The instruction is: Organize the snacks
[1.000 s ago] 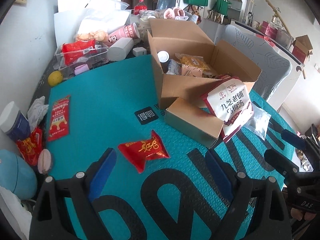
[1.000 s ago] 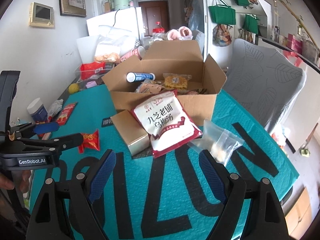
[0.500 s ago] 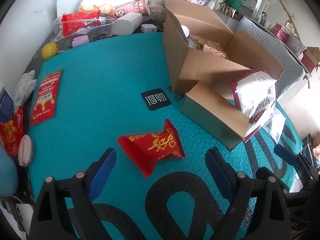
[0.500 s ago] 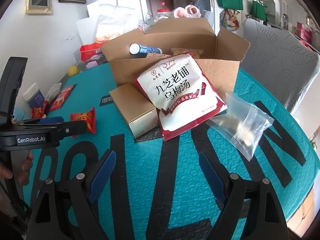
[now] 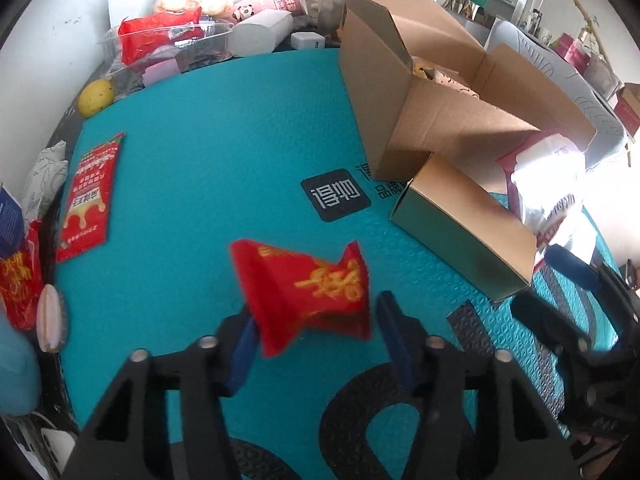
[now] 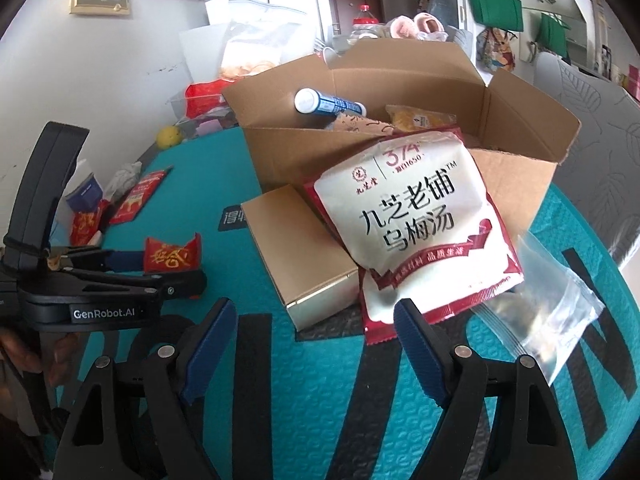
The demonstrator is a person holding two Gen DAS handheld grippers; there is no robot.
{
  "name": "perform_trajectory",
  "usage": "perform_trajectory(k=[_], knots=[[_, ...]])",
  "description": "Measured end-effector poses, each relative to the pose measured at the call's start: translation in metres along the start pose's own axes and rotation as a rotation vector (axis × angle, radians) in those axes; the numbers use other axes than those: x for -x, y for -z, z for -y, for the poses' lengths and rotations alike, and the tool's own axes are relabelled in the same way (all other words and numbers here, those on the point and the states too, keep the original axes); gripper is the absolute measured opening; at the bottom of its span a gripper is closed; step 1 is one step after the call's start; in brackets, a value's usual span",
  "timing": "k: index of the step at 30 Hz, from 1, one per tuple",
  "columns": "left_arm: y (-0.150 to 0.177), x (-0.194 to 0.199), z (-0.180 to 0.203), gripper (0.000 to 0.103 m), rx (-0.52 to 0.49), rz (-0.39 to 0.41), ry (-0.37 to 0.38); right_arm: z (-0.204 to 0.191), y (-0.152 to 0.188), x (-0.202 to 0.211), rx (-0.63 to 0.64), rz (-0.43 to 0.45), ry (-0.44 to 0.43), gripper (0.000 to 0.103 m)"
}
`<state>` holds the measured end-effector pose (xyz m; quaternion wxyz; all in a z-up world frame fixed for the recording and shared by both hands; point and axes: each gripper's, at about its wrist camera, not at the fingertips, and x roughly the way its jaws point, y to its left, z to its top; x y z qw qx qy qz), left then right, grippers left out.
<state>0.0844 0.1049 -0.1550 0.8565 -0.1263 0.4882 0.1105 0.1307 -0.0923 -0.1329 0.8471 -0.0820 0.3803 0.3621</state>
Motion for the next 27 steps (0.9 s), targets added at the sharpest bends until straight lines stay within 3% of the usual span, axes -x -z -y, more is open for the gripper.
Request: perform_trajectory(k=[9,12,18,27], knots=[[0.003,0.012,-0.008,0.047,-0.002,0.049,0.047,-0.01,-0.008,-0.026,0.023,-0.038,-0.028,0.068],[0.003,0.018,-0.01,0.047,0.005,0.07,0.05,-0.013,-0.01,-0.032,0.039,-0.058,-0.006,0.052],[0.003,0.018,-0.012,0.047,0.003,0.052,0.012,-0.023,0.0,-0.023,0.082,-0.081,0.004,0.046],[0.0,0.02,-0.017,0.048,0.049,0.058,0.081,-0.017,0.018,0.0,0.043,-0.115,0.037,0.046]])
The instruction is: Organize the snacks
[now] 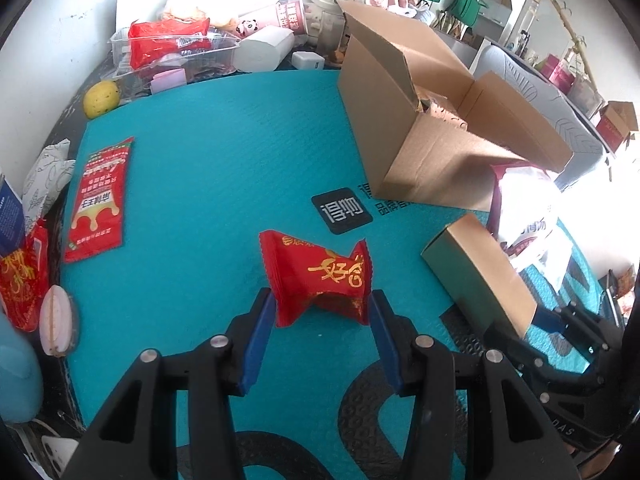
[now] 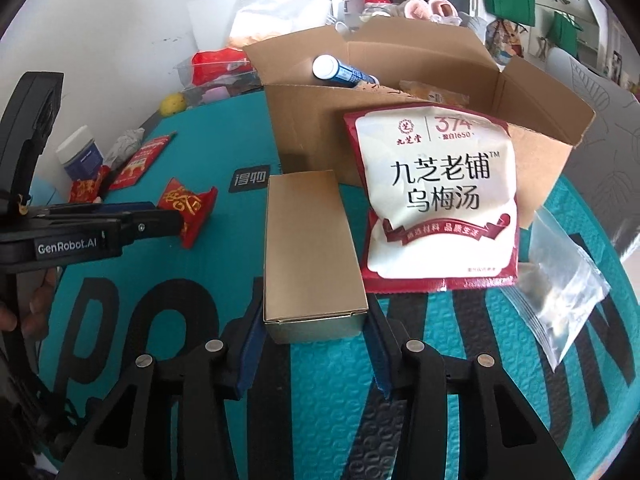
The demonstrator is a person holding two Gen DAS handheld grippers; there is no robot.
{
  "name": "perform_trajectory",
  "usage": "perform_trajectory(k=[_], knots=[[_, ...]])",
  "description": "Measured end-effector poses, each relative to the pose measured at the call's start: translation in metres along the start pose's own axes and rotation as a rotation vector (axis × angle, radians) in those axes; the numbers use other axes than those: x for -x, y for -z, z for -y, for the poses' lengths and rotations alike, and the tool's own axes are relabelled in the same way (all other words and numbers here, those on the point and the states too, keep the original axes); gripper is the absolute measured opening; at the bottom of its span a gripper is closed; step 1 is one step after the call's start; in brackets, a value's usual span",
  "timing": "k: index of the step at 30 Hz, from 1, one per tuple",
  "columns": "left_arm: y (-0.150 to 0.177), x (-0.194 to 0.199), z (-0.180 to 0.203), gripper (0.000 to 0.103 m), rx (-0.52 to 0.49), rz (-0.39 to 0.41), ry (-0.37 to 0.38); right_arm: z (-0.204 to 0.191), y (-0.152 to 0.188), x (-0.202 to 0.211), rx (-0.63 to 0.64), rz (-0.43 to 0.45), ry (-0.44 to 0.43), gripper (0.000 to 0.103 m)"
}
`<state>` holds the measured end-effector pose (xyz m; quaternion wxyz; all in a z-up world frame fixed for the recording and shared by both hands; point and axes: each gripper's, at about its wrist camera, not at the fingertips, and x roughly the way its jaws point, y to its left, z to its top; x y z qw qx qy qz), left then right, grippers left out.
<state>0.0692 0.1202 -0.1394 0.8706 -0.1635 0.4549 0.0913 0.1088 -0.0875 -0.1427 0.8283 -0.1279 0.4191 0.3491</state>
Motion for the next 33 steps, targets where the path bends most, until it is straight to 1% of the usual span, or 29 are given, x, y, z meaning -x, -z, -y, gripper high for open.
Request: perform_trajectory(k=[2,4,5,6,7,8,9,10,11,14,15,16,17,20,25,28,30,32,33], knots=[[-0.001,0.0,0.002,0.048,-0.005,-0.008,-0.003,0.001,0.002,0.002,-0.01,-0.003,0.002,0.046],[-0.001,-0.002,0.005,0.048,-0.024,-0.016,-0.028,0.0,0.002,0.002,-0.007,-0.01,0.003,0.047],[-0.001,-0.003,0.006,0.048,-0.036,-0.022,-0.037,-0.001,0.002,0.002,0.0,-0.007,0.006,0.052],[-0.002,-0.007,0.008,0.05,-0.051,-0.036,-0.061,-0.002,0.002,0.002,0.006,-0.005,0.01,0.057],[-0.004,-0.012,0.009,0.059,-0.062,-0.058,-0.077,-0.003,0.002,0.003,0.011,-0.003,0.014,0.062],[-0.005,-0.019,0.009,0.064,-0.062,-0.084,-0.092,-0.004,0.001,0.003,0.015,-0.001,0.013,0.062],[-0.005,-0.024,0.006,0.071,-0.056,-0.098,-0.094,-0.005,0.001,0.003,0.017,-0.001,0.011,0.062],[-0.006,-0.025,0.007,0.077,-0.061,-0.079,-0.096,-0.006,0.0,0.003,0.018,-0.003,0.011,0.062],[-0.007,-0.026,0.007,0.08,-0.064,-0.074,-0.098,-0.007,0.0,0.002,0.022,-0.007,0.014,0.062],[-0.006,-0.032,0.011,0.092,-0.084,-0.074,-0.148,-0.007,0.001,-0.001,0.027,-0.017,0.031,0.062],[-0.005,-0.035,0.012,0.102,-0.088,-0.07,-0.179,-0.006,0.002,-0.002,0.025,-0.022,0.034,0.062],[-0.004,-0.037,0.012,0.103,-0.079,-0.071,-0.197,-0.005,0.002,-0.004,0.021,-0.028,0.035,0.062],[-0.003,-0.036,0.009,0.103,-0.057,-0.058,-0.185,-0.004,0.002,-0.005,0.016,-0.034,0.038,0.062],[0.0,-0.035,0.007,0.103,-0.039,-0.057,-0.198,0.002,0.004,-0.008,-0.009,-0.044,0.039,0.062],[0.003,-0.033,0.006,0.103,-0.038,-0.031,-0.201,0.005,0.004,-0.006,-0.018,-0.036,0.026,0.062],[0.004,-0.032,0.007,0.103,-0.045,-0.054,-0.188,0.006,0.004,-0.006,-0.02,-0.035,0.024,0.062],[0.004,-0.028,0.009,0.103,-0.041,-0.073,-0.154,0.006,0.005,-0.004,-0.018,-0.036,0.021,0.062],[0.006,-0.02,0.009,0.103,-0.012,-0.058,-0.092,0.004,0.006,-0.003,-0.013,-0.035,0.014,0.062],[0.008,-0.017,0.01,0.103,0.002,-0.049,-0.073,0.004,0.007,-0.003,-0.012,-0.034,0.01,0.062]])
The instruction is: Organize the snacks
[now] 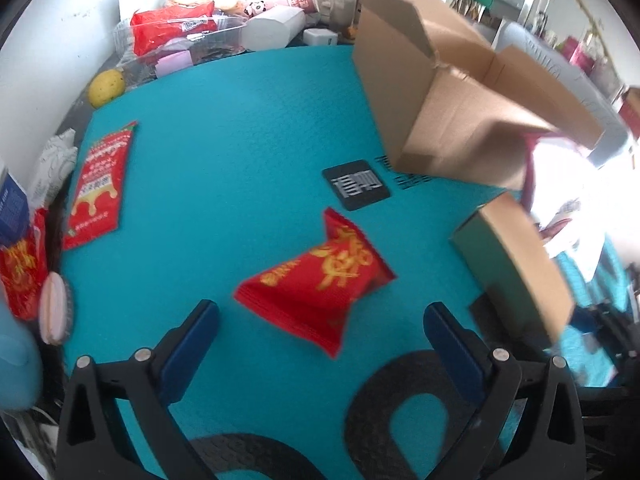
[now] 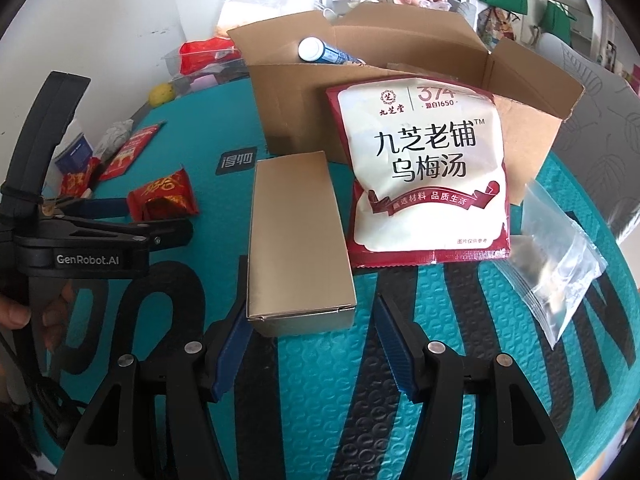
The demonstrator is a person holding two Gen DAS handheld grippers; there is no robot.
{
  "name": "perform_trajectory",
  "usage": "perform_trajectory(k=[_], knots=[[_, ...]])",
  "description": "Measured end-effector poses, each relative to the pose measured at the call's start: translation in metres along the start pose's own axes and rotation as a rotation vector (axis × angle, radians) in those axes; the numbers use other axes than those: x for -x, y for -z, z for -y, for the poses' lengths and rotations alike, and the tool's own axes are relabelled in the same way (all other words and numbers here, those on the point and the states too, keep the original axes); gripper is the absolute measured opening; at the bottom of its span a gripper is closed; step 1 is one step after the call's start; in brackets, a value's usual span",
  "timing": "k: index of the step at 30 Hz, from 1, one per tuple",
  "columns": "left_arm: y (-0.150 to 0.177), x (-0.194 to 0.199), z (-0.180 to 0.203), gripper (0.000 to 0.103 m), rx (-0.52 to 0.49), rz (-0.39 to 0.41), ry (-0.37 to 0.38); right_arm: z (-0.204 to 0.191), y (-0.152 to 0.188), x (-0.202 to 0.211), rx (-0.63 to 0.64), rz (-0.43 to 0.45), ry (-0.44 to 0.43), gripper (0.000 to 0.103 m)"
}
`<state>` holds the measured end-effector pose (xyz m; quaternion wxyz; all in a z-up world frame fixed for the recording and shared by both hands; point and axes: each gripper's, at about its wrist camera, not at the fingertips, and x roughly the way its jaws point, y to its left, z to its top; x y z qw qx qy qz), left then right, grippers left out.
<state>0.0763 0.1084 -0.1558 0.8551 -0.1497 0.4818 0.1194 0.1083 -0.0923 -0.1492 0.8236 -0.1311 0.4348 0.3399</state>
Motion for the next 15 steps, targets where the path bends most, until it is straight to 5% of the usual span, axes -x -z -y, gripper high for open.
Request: perform_trajectory(k=[8,15], knots=[[-0.012,0.027,0.008,0.103,-0.074,0.124,-0.044,0.002,-0.001,0.004,-0.01,0.009,-0.008,0.062],[-0.026,0.002,0.011,0.103,-0.133,0.039,-0.032,0.0,-0.009,0.005,0.007,0.027,0.001,0.062]])
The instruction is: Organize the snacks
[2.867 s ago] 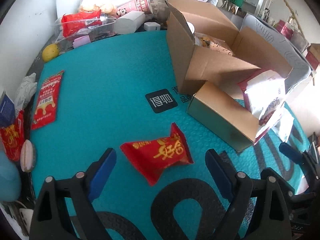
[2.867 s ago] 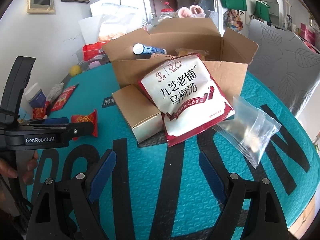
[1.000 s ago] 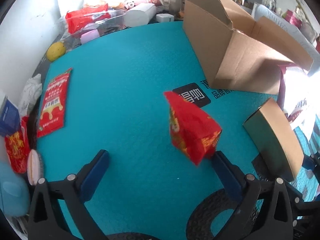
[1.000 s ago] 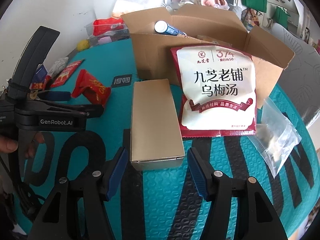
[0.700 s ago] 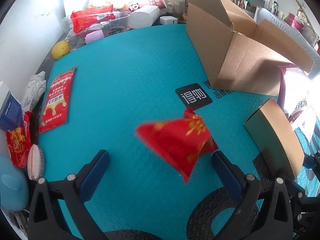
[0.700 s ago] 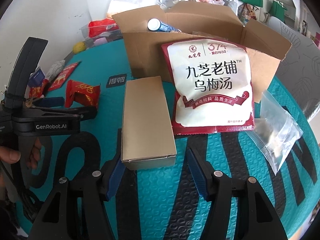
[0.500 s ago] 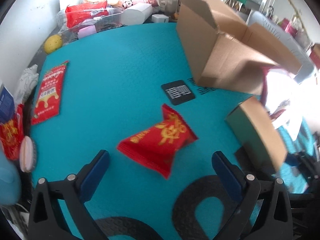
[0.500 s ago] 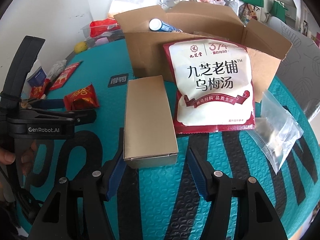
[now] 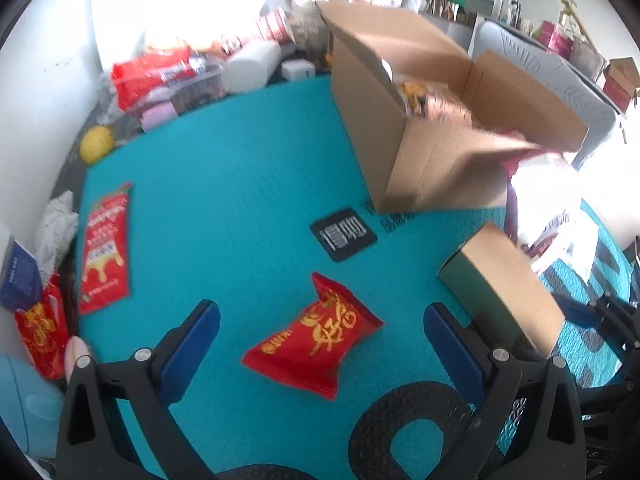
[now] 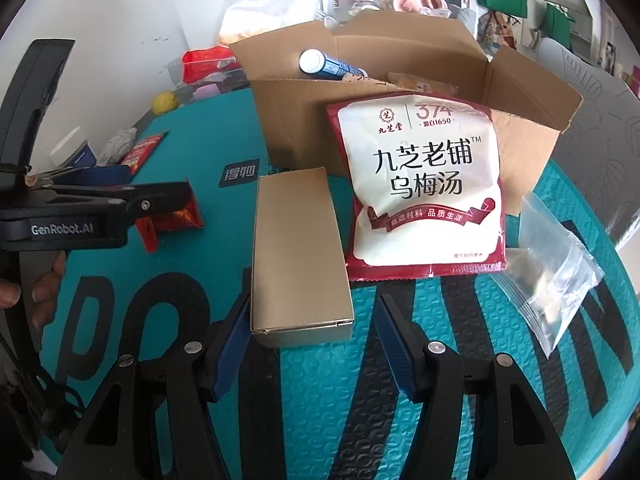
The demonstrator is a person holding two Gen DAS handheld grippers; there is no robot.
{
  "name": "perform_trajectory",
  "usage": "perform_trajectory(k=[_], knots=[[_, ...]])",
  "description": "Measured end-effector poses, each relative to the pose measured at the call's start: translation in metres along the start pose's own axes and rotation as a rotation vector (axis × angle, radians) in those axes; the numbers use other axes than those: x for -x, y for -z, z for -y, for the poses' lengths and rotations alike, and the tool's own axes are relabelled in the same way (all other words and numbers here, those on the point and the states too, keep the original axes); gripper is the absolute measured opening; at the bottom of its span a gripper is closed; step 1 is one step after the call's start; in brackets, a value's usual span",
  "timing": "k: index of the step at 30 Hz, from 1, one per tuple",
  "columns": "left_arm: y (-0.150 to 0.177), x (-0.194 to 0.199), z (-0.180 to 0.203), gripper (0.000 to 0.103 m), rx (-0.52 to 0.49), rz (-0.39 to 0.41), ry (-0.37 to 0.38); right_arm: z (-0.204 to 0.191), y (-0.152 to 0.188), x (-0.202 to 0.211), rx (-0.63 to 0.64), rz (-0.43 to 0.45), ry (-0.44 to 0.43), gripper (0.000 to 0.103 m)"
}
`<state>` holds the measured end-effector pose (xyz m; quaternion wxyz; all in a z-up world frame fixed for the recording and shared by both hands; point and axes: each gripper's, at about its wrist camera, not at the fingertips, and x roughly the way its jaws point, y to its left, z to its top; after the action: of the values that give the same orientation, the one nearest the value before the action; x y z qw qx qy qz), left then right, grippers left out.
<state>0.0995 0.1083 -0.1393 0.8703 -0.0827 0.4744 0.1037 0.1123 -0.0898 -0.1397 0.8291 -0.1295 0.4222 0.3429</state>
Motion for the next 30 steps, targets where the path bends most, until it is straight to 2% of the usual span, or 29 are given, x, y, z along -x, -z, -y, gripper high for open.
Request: perform_trajectory(k=[3,4,8,11,13,14,15,19,22,30], knots=[[0.004,-0.01,0.002,0.103,-0.005,-0.046,0.029,-0.002,-0.005,0.001,0.015,0.012,-0.002,0.064],[0.006,-0.012,0.002,0.103,-0.006,-0.053,0.035,-0.002,-0.006,0.001,0.019,0.016,-0.004,0.068],[0.008,-0.013,-0.002,0.1,0.008,-0.052,0.073,-0.006,-0.011,-0.002,0.038,0.021,-0.003,0.069],[0.01,-0.013,-0.007,0.08,0.037,-0.039,0.056,-0.008,-0.015,-0.005,0.038,0.013,0.002,0.069],[0.011,-0.011,-0.008,0.062,0.031,-0.025,0.053,-0.009,-0.016,-0.006,0.034,0.01,0.0,0.069],[0.012,-0.01,-0.008,0.058,0.02,-0.025,0.051,-0.009,-0.017,-0.006,0.033,0.008,0.001,0.069],[0.012,-0.009,-0.007,0.047,0.012,-0.025,0.049,-0.009,-0.017,-0.007,0.032,0.005,0.002,0.069],[0.014,-0.005,-0.011,0.044,0.048,-0.019,0.093,-0.01,-0.017,-0.008,0.042,0.004,0.004,0.067],[0.015,-0.002,-0.007,0.044,0.038,-0.019,0.096,-0.009,-0.017,-0.009,0.037,0.002,0.001,0.046],[0.025,0.017,0.016,0.044,-0.024,-0.033,0.125,-0.002,-0.001,0.005,0.047,-0.011,-0.003,0.044]])
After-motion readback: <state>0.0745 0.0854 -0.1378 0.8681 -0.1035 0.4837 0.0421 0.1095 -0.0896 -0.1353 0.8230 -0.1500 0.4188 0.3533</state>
